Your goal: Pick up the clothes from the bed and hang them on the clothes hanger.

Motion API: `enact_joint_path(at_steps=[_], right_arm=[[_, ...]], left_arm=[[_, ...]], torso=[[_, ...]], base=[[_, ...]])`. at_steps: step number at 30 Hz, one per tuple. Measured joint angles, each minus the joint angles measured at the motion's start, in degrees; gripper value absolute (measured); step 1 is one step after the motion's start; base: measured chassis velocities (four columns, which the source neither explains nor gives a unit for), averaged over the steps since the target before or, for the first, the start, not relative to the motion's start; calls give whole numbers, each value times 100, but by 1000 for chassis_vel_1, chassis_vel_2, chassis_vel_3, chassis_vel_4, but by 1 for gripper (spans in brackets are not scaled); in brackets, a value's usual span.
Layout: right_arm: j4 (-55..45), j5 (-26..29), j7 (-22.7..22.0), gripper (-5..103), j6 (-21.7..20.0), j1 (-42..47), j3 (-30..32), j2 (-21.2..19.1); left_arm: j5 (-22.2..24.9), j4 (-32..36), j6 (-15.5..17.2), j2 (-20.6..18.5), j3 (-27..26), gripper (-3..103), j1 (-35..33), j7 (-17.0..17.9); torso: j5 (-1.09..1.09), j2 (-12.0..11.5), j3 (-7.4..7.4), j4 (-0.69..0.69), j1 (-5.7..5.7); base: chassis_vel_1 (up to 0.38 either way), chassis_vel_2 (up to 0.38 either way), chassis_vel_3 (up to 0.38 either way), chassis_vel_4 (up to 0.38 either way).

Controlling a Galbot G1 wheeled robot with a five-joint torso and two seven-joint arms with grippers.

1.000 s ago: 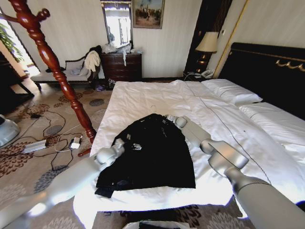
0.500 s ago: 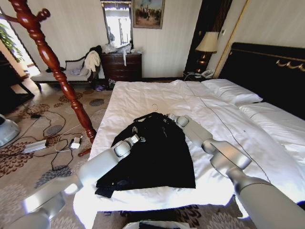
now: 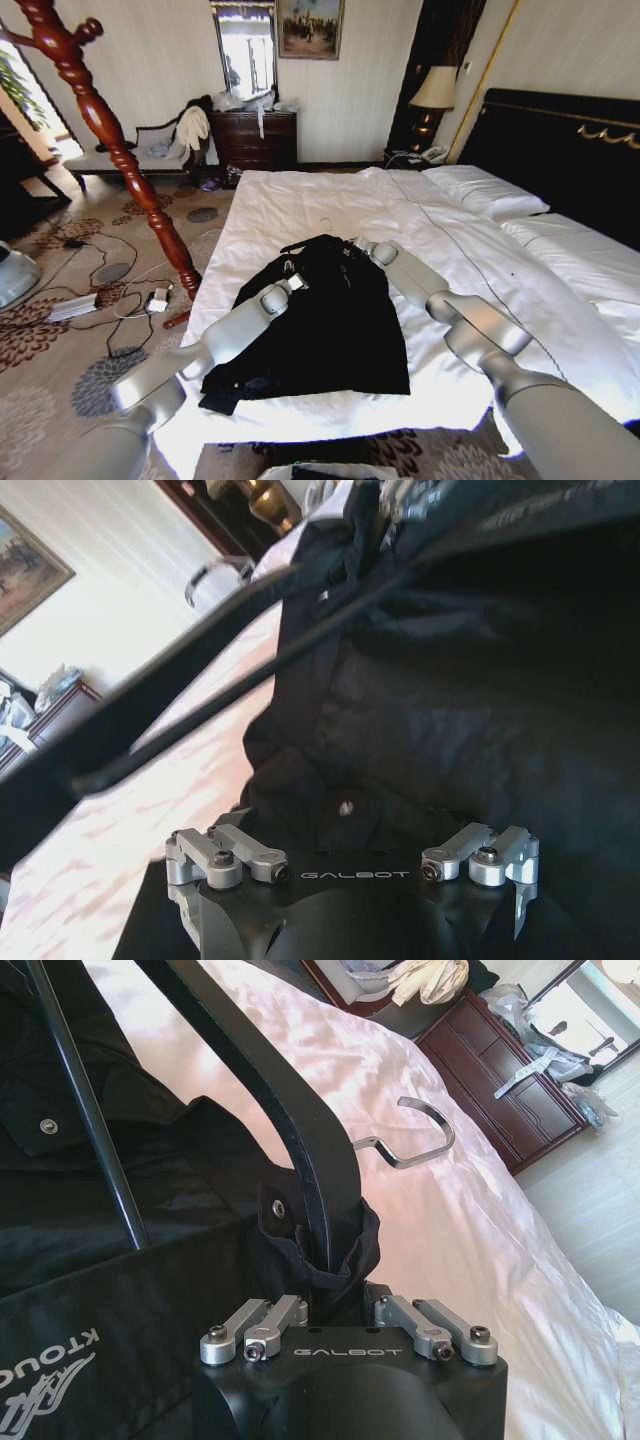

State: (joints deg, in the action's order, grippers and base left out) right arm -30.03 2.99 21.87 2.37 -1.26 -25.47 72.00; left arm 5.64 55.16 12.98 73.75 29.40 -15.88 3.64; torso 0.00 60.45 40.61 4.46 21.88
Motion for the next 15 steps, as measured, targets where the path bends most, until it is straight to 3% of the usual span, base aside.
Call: enact_joint_path(at_steps=[7, 13, 15], right_arm=[[-1, 16, 8, 22, -2, 31, -2, -11], [-148, 100, 19, 22, -79, 45, -44, -63], [-173, 139, 22, 22, -103, 47, -60, -66]], left_arm=[[-16, -123, 28, -15, 20, 93, 18, -34], [-146, -762, -183, 307, -191, 90, 34, -39], [-234, -920, -217, 409, -249, 84, 67, -47]], torso=[[0, 0, 0, -1, 0], [0, 0, 0, 1, 0], [-1, 0, 0, 0, 0]], base=[[0, 0, 0, 0], [0, 0, 0, 0], [0, 0, 0, 0]])
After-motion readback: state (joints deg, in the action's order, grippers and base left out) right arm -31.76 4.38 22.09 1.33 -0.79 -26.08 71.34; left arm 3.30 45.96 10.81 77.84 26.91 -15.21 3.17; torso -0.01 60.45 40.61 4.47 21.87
